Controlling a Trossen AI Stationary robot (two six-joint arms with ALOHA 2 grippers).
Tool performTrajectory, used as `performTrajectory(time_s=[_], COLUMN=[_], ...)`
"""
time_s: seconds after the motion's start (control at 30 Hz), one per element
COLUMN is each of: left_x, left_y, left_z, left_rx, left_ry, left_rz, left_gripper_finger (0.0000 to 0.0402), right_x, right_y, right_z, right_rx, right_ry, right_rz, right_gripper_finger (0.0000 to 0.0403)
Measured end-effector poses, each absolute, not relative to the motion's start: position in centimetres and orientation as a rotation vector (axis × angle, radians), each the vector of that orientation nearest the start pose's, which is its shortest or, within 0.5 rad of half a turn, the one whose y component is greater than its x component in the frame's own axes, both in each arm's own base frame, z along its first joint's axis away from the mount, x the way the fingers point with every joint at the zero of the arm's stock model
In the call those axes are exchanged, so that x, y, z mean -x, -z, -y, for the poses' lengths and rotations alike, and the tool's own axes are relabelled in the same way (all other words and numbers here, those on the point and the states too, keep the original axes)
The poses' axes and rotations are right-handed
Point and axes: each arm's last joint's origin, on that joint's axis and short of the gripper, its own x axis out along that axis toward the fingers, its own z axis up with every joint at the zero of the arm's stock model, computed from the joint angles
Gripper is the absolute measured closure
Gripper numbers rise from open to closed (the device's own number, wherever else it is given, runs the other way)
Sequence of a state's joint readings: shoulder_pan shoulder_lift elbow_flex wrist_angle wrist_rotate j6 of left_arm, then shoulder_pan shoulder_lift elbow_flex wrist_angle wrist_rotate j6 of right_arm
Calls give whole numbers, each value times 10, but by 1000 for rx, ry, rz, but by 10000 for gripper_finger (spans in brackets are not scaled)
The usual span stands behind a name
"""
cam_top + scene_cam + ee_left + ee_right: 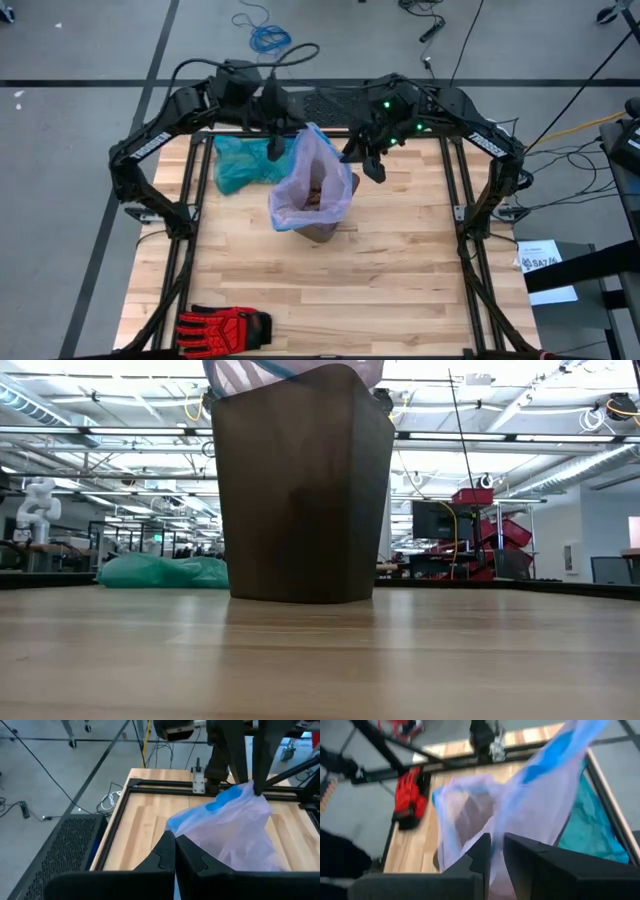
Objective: Place trash/remove bag and relplace
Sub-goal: Remove the pink trash bag from the black trash bin
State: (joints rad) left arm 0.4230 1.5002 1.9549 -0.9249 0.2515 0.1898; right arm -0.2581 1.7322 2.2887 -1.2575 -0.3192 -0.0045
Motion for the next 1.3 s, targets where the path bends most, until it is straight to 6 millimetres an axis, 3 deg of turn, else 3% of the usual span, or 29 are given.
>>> performTrajectory(time_s=[0.33,0.53,0.7,1.0,1.3], left_x=[-256,-256,-256,-256,-256], left_y=[-486,-485,-486,-485,-485], left_z=[-108,-108,-108,-108,-108], left_rx=[-29,-33,-31,-31,-31], left_ry=[-131,-148,-150,-150,-150], left_rz=[-462,-465,-465,-465,-466], left_gripper_finger=[401,401,401,401,401], right_x=[-295,-310,-318,-319,-330], right_y=[-512,-504,-500,-503,-489], right_z=[81,75,77,81,81], right_rx=[-286,-287,-272,-361,-414], right_ry=[-41,-51,38,112,126], right_rz=[-427,-450,-449,-415,-482], right_gripper_finger=[344,279,244,259,263])
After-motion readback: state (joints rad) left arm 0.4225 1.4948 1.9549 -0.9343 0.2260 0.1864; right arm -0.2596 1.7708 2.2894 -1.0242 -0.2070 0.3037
